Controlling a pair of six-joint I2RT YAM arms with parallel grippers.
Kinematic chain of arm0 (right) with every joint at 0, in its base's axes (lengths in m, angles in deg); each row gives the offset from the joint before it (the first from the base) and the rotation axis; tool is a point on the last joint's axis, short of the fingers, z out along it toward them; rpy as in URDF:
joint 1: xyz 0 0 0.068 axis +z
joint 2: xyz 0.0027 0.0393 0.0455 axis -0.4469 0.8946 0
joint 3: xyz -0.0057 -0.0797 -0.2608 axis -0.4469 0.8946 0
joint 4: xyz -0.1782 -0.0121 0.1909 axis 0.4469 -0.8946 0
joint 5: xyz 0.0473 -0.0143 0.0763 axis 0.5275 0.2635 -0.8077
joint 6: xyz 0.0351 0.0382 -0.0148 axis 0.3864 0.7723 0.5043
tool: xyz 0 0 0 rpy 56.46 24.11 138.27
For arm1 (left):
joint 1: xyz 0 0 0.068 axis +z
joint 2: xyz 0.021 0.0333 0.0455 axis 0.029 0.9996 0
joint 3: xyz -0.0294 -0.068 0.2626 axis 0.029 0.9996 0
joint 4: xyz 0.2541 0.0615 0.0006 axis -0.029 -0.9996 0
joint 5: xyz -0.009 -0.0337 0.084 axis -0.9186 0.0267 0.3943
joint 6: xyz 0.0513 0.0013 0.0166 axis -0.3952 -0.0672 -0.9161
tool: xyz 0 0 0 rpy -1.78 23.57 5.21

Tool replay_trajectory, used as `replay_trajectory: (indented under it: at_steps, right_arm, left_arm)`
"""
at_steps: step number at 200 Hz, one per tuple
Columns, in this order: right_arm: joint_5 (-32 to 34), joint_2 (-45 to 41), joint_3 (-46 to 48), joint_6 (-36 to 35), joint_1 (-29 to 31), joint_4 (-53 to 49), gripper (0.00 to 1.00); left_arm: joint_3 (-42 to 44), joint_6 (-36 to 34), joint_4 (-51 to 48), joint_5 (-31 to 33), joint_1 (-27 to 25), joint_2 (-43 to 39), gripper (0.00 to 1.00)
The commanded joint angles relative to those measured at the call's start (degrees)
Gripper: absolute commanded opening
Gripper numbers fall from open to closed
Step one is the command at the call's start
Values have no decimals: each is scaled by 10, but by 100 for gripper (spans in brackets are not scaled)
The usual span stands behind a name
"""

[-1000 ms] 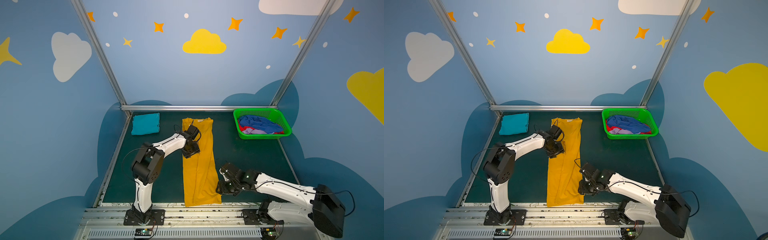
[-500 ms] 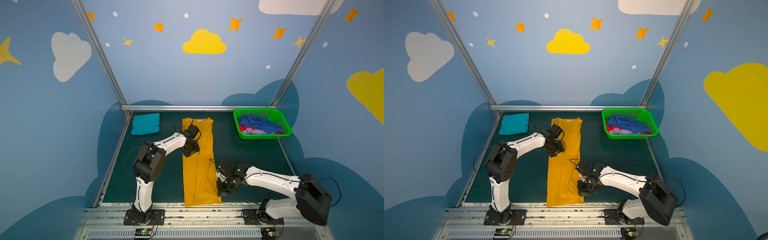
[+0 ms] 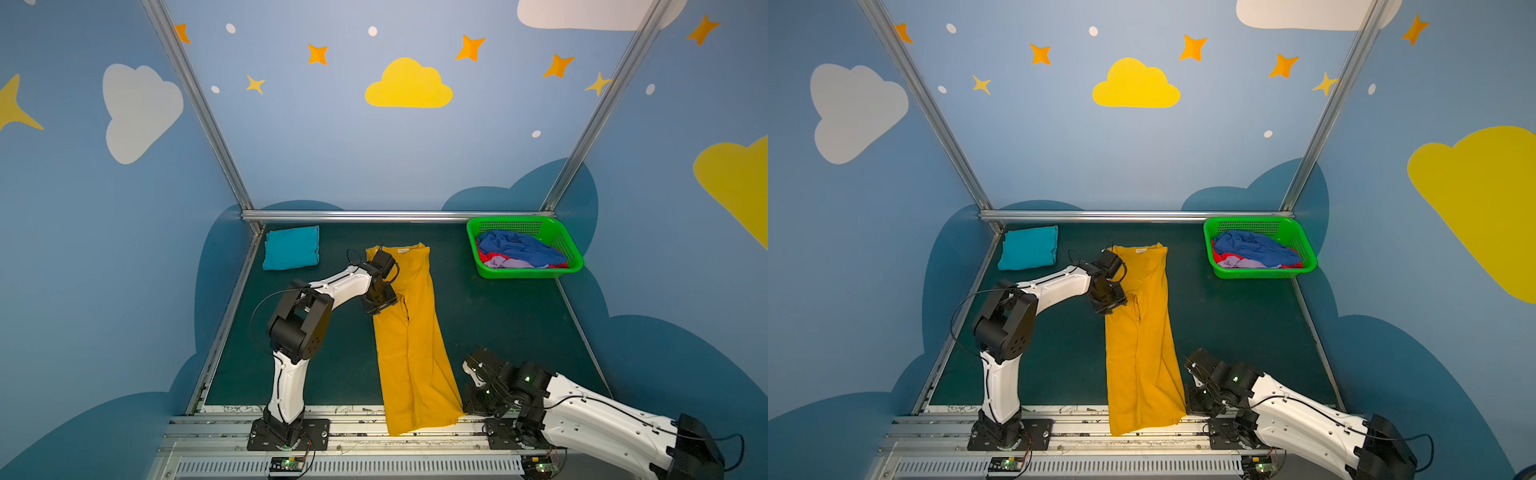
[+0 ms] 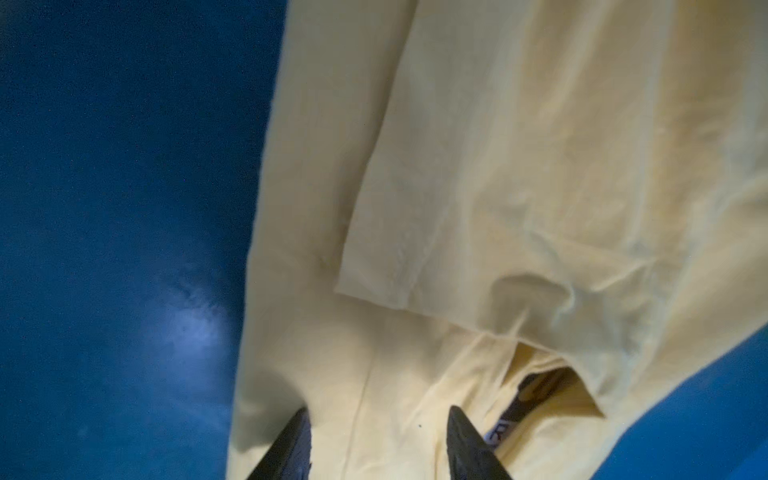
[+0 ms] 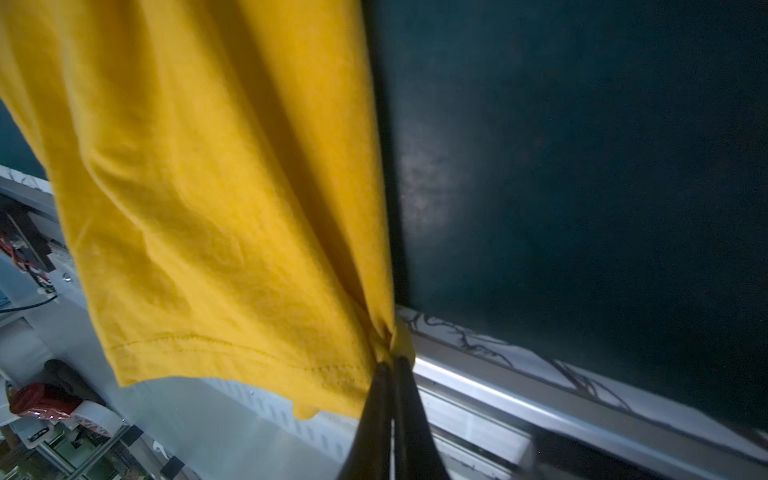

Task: Fold and stack the t-shirts
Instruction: 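Pull the hem toward the robot with the right gripper while the left holds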

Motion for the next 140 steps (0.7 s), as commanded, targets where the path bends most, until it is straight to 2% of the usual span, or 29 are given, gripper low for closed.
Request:
replay_trajectory:
  at_steps: [1, 35, 61, 81, 103, 122, 140]
  right_arm:
    - [22, 5, -21, -3, 3, 13, 0]
    - [21, 40, -47, -6, 3, 17, 0]
    - [16, 66, -57, 1, 2, 19, 0]
    - [14, 79, -61, -1, 1, 23, 0]
    - [22, 86, -67, -1, 1, 26, 0]
    - [35, 89, -74, -2, -1, 27, 0]
    - [56, 85, -85, 1, -2, 24, 0]
  left_arm:
    - [-39, 1, 10, -2, 4, 22, 55]
    - [-178, -25, -50, 92, 5, 71, 71]
    - [-283, -43, -63, 111, 3, 134, 73]
    - [-382, -50, -110, 127, -4, 200, 73]
    - [-499, -56, -171, 136, -9, 275, 65]
    - [-583, -59, -200, 133, -11, 333, 45]
    - [-627, -54, -208, 133, -9, 370, 34]
